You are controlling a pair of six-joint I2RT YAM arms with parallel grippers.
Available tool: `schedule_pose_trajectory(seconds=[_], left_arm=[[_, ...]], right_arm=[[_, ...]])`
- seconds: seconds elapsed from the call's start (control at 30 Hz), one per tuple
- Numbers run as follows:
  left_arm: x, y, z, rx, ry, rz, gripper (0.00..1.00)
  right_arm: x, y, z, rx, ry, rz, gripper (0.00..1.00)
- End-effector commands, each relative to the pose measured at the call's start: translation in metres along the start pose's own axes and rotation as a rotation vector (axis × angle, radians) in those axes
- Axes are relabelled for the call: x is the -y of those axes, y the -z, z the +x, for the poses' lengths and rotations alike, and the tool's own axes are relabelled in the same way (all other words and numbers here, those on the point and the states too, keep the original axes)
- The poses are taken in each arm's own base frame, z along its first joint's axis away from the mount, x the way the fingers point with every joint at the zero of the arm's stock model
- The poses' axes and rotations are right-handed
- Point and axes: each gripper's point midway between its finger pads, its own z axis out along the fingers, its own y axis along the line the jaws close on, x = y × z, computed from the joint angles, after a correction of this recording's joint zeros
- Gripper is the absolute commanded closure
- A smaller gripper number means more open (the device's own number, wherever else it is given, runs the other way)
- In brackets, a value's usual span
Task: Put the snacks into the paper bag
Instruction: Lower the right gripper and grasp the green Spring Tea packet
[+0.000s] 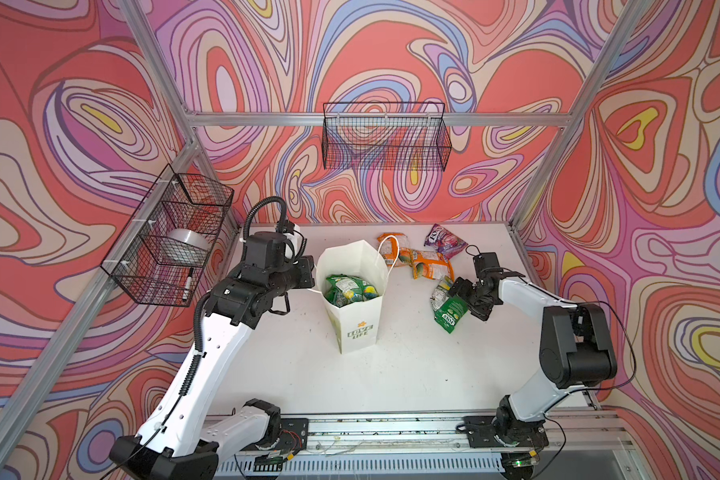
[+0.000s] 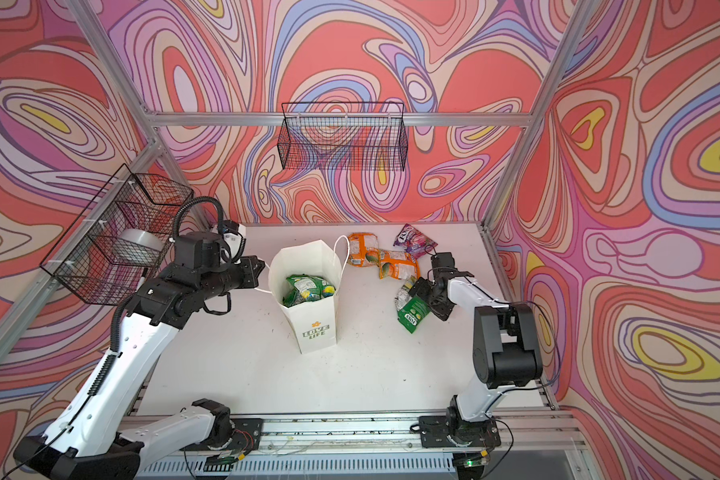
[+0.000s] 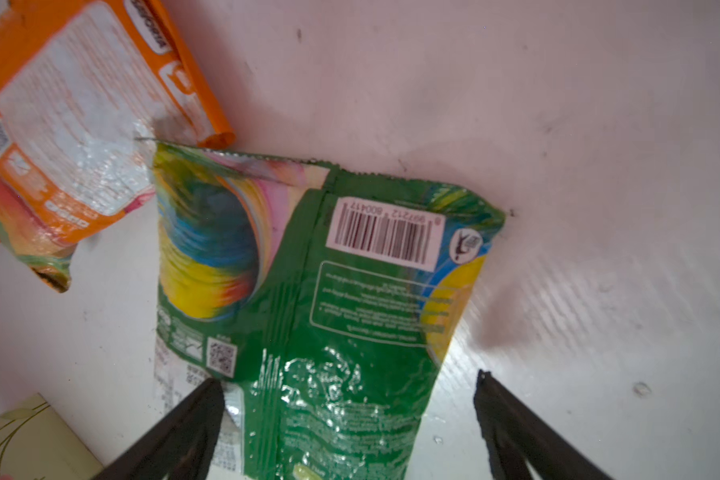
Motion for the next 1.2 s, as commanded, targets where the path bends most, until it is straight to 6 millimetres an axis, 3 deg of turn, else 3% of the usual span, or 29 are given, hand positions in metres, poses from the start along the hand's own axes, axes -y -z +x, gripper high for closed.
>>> schedule_pose_trajectory(seconds=[0.0,0.13,0.33,0.5,1.07,1.17], left_arm=[[0.002,0.006,-0.012,0.052,0.017,0.026,1.0],[0.004,0.004,-0.011,0.041,0.024,0.039,1.0],[0.001,0.004,-0.008,0.053,0.031,0.04,1.0],[0.0,0.004,-0.009,0.044,0.051,0.055,1.0],[-0.006,0.006,-0.013,0.066,0.04,0.028,1.0],[-0.005,0.007,-0.012,0.067,0.04,0.033,1.0]], right_arm=[[0.003,-0.006,-0.003,0.018,-0.017,0.033,0.02],[0.009,-0.015,0.002,0.016,-0.016,0.059,0.02],[0.011,-0.031,0.014,-0.009,-0.03,0.039,0.16],[0.011,-0.032,0.017,0.016,-0.012,0.056,0.25],[-0.012,0.022,0.015,0.104,0.013,-0.091,0.82],[-0.013,0.035,0.017,0.123,0.021,-0.11,0.88]])
